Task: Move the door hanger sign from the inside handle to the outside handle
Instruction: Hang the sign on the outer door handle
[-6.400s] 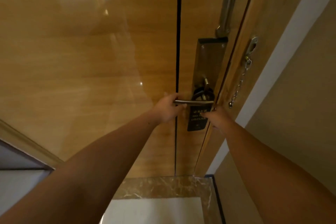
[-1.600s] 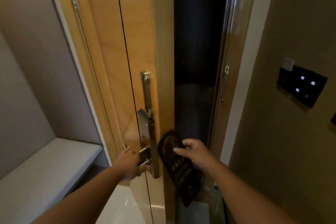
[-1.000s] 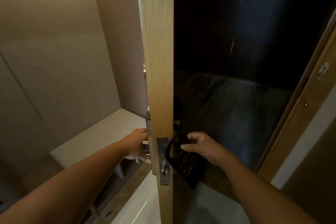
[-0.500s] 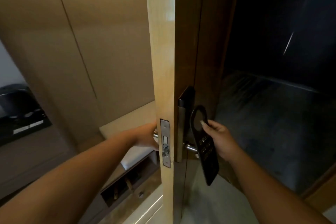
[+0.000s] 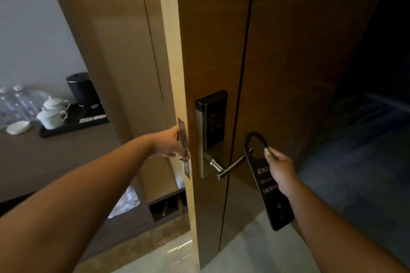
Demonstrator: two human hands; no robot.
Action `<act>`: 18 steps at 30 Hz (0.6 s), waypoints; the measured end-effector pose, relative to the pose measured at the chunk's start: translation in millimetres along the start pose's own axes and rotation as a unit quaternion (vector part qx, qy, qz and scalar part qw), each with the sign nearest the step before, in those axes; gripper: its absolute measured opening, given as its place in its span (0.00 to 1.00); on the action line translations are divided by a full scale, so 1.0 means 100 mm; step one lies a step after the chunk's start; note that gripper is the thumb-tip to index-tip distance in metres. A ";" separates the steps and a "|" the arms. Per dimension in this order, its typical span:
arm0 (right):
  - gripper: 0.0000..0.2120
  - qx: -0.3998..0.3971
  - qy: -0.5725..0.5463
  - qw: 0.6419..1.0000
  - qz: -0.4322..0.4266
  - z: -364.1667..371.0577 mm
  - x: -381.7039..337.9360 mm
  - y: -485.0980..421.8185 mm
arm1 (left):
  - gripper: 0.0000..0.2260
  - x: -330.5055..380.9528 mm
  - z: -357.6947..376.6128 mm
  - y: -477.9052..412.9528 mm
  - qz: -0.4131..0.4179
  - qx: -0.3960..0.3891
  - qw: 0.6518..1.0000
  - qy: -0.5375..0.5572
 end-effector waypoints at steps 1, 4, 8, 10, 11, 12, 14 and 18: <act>0.15 -0.017 0.013 1.000 0.005 0.01 0.00 -0.09 | 0.36 -0.02 -0.01 0.01 -0.002 0.020 0.999 0.033; 0.17 -0.071 0.044 0.996 0.015 0.03 0.02 -0.31 | 0.44 0.01 -0.01 0.04 0.045 0.117 0.985 0.115; 0.18 -0.141 0.056 0.988 0.032 0.09 0.02 -0.53 | 0.38 0.12 0.01 0.03 0.108 0.259 0.941 0.188; 0.17 -0.170 0.058 0.983 0.035 0.16 0.04 -0.62 | 0.36 0.11 0.01 0.01 0.096 0.295 0.932 0.188; 0.17 -0.178 0.057 0.982 0.036 0.19 0.06 -0.65 | 0.36 0.10 0.01 0.00 0.089 0.304 0.929 0.193; 0.16 -0.185 0.055 0.980 0.038 0.23 0.08 -0.68 | 0.37 0.09 0.01 -0.02 0.082 0.313 0.925 0.200; 0.14 -0.202 0.051 0.977 0.045 0.33 0.13 -0.72 | 0.39 0.11 -0.01 -0.06 0.065 0.335 0.917 0.208; 0.13 -0.242 0.039 0.968 0.050 0.58 0.17 -0.70 | 0.40 0.13 -0.11 -0.09 0.024 0.355 0.920 0.164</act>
Point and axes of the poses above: each hand's wrist, its own y-axis away from the middle knuckle, its own z-axis out of the palm, x = y × z, the point moved 1 cm from there along -y, towards the middle knuckle, and after that the axes turned 9 degrees about -z, right-handed, at the moved point
